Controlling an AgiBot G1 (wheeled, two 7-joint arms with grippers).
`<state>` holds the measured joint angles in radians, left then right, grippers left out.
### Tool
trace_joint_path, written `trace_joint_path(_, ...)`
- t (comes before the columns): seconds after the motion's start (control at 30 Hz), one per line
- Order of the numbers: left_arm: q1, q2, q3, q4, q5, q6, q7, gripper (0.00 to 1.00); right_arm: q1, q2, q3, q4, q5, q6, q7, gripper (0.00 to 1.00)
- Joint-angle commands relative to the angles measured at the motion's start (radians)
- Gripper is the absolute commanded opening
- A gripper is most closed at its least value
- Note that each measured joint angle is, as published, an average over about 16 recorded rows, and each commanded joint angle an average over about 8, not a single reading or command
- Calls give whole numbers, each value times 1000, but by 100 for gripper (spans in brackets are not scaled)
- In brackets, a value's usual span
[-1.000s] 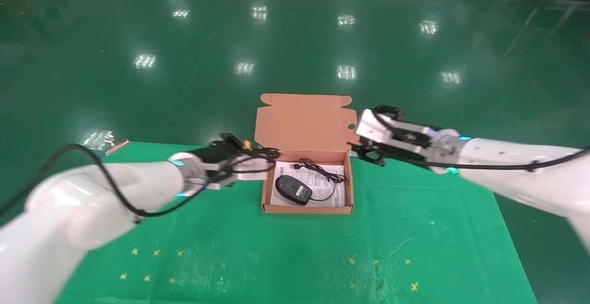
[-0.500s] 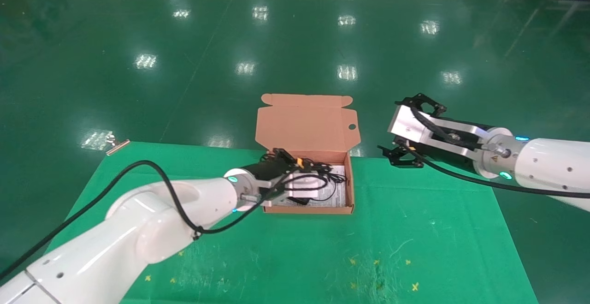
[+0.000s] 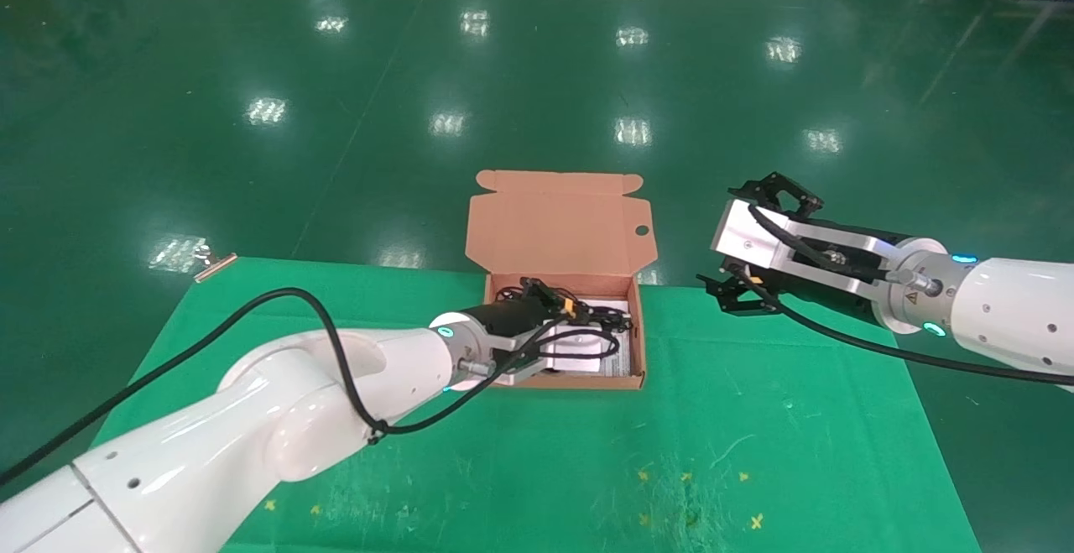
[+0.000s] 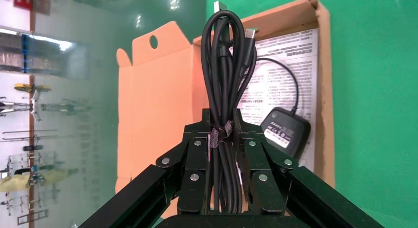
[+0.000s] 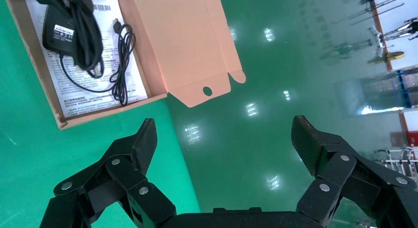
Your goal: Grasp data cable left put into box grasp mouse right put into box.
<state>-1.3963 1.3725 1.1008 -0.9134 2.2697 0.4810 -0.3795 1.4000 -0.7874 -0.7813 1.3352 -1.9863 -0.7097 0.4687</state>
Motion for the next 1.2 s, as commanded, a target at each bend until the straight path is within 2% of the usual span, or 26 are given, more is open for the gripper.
trace_joint_path(0.03,-2,0,5,1,-2,-2,-1,100,0,1,0,2,-3,-1,1,100)
trace_joint_path(0.4,-4,-29,-11,-28,-1,-4,-7,100,11,-6,5,-12,3,8,-9,100)
trace_joint_path(0.63,-74,-51,-56,-31,8,-27,-59,100,74,-11,19,-8,-21,13,-30,100)
trace_joint_path(0.87,-127,-58,-91,-21,12,-46,-90,100,124,-10,17,0,-52,-22,-51,100)
trace_joint_path(1.0,-123,-80,-119,-28,-33,-21,-86,100,118,-4,31,0,-14,-57,-61,100)
trace_joint_path(1.2,-79,-145,-186,-61,-178,80,-59,100,74,14,78,-5,112,-130,-83,100)
